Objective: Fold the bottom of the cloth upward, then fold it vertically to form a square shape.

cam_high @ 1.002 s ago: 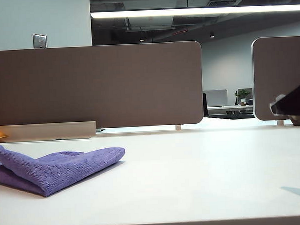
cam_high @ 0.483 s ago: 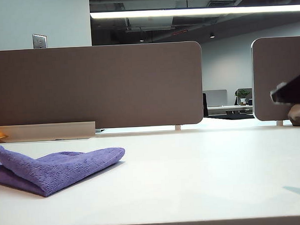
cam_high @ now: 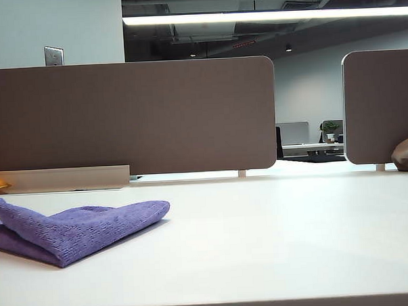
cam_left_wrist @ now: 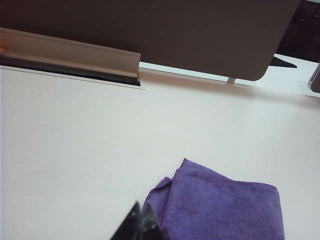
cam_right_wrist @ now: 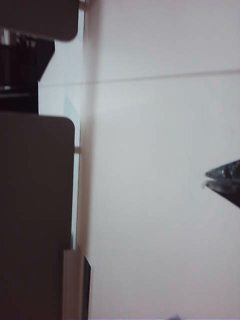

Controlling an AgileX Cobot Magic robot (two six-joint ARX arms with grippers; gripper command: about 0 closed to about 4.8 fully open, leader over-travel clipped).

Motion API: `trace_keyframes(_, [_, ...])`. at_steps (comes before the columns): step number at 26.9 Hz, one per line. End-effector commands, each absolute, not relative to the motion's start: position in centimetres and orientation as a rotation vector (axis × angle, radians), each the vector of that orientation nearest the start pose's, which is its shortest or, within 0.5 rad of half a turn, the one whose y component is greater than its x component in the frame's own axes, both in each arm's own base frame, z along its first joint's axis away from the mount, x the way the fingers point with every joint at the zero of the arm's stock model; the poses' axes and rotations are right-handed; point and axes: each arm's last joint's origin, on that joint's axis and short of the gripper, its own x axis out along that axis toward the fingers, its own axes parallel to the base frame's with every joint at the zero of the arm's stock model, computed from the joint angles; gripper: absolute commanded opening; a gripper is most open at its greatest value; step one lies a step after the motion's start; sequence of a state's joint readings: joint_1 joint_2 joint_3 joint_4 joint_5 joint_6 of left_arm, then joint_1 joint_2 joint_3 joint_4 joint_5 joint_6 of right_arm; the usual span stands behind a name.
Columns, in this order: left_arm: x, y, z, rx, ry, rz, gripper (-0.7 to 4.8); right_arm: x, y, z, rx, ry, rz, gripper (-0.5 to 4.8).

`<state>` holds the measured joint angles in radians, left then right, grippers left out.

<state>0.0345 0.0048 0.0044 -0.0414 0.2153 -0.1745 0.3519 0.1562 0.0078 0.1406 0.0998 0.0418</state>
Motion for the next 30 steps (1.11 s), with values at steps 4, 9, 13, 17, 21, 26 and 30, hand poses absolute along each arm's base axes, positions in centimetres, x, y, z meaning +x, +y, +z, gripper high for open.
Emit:
trace_keyframes(4, [9.7, -0.3, 16.3, -0.175, 0.041, -0.175, -0.03, 10.4, 1.7, 16.8, 0.045, -0.026, 0.09, -0.05])
trace_keyframes(9, [9.7, -0.3, 16.3, -0.175, 0.041, -0.175, -0.03, 10.0, 0.5, 17.4, 0.05, -0.096, -0.017, -0.05])
trace_keyframes(13, [9.7, -0.3, 16.3, -0.175, 0.041, -0.175, -0.03, 9.7, 0.1, 17.7, 0.05, -0.14, -0.061, -0.05])
trace_keyframes(17, [9.7, -0.3, 16.3, -0.175, 0.041, -0.175, -0.03, 9.7, -0.2, 17.9, 0.05, -0.154, -0.085, -0.05])
trace_keyframes(21, [9.7, -0.3, 16.3, -0.175, 0.041, -0.175, -0.03, 9.7, -0.2, 17.8, 0.049, -0.153, -0.085, -0.05])
trace_keyframes(26, [9.7, -0.3, 16.3, -0.175, 0.041, -0.175, -0.03, 9.7, -0.2, 17.8, 0.049, -0.154, -0.085, -0.05])
trace_keyframes(30, [9.7, -0.3, 16.3, -0.175, 0.041, -0.175, -0.03, 9.7, -0.2, 17.8, 0.049, -0.153, -0.084, -0.05])
